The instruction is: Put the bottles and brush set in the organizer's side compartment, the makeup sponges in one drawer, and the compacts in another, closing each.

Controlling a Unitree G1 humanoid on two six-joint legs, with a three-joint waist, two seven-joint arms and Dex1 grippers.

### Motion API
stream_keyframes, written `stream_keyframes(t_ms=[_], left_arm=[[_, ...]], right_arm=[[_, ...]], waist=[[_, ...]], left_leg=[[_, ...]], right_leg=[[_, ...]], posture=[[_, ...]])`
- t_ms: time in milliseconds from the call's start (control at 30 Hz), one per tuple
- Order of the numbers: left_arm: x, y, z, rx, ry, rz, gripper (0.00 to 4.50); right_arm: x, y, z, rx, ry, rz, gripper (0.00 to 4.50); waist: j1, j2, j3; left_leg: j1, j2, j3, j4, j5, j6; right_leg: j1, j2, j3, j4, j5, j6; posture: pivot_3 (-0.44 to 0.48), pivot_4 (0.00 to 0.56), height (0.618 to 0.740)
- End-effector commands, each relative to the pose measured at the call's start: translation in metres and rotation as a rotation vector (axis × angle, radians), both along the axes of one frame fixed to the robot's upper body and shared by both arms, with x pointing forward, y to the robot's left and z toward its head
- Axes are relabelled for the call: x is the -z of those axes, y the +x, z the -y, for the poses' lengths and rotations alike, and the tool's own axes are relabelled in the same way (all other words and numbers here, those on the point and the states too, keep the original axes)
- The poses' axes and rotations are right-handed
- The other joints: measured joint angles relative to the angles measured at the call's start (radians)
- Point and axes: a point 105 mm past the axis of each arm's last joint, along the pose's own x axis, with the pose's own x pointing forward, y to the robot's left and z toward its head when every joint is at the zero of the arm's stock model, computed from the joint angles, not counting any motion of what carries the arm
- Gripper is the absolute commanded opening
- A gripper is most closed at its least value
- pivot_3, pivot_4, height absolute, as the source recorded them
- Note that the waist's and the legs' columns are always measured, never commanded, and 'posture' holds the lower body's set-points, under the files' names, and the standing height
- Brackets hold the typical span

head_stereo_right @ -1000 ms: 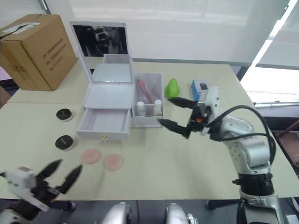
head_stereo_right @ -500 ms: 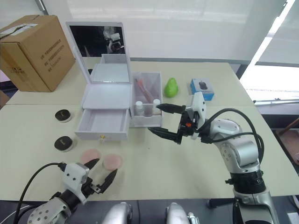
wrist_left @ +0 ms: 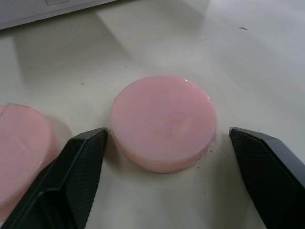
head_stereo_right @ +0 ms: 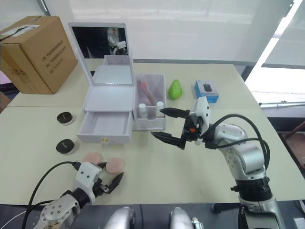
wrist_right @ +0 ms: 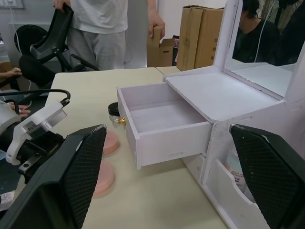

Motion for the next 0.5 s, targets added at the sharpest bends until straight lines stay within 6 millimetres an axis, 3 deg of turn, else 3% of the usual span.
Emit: stream_keyframes(t_ms=[33, 133, 267, 500], left_arm=[[-0.009, 0.002, 0.005, 0.022, -0.030, 0.041, 2.97], [-0.017, 0.003, 0.002, 0.016, -0.022, 0.086, 2.96], [-0.048, -0.005, -0.006, 0.033, -0.067, 0.207, 2.96], [-0.083, -0.034, -0.060, 0.005, 0.004, 0.192, 2.96]], right_arm=[[-0.011, -0.004, 0.003, 0.008, 0.003, 0.046, 4.50], [-0.010, -0.004, 0.004, 0.015, 0.001, 0.042, 4.50], [-0.007, -0.004, 0.003, 0.018, -0.006, 0.035, 4.50], [-0.007, 0.000, 0.001, 0.014, -0.013, 0.036, 4.50]], waist=[[0.000, 0.000, 0.000], [0.000, 0.000, 0.000], [-0.001, 0.000, 0.000], [-0.001, 0.000, 0.001]], left_leg=[[0.000, 0.000, 0.000, 0.000, 0.000, 0.000], [0.000, 0.000, 0.000, 0.000, 0.000, 0.000], [0.001, 0.000, 0.000, 0.000, 0.000, 0.000], [0.001, 0.001, 0.000, -0.001, 0.000, 0.000]], right_leg=[[0.000, 0.000, 0.000, 0.000, 0.000, 0.000], [0.002, 0.000, 0.000, 0.000, 0.000, 0.000], [0.004, 0.000, 0.000, 0.000, 0.000, 0.000], [-0.001, 0.000, 0.001, 0.000, 0.000, 0.000]], posture=[[0.000, 0.150, 0.722], [0.000, 0.150, 0.722], [0.000, 0.150, 0.722], [0.000, 0.150, 0.722]])
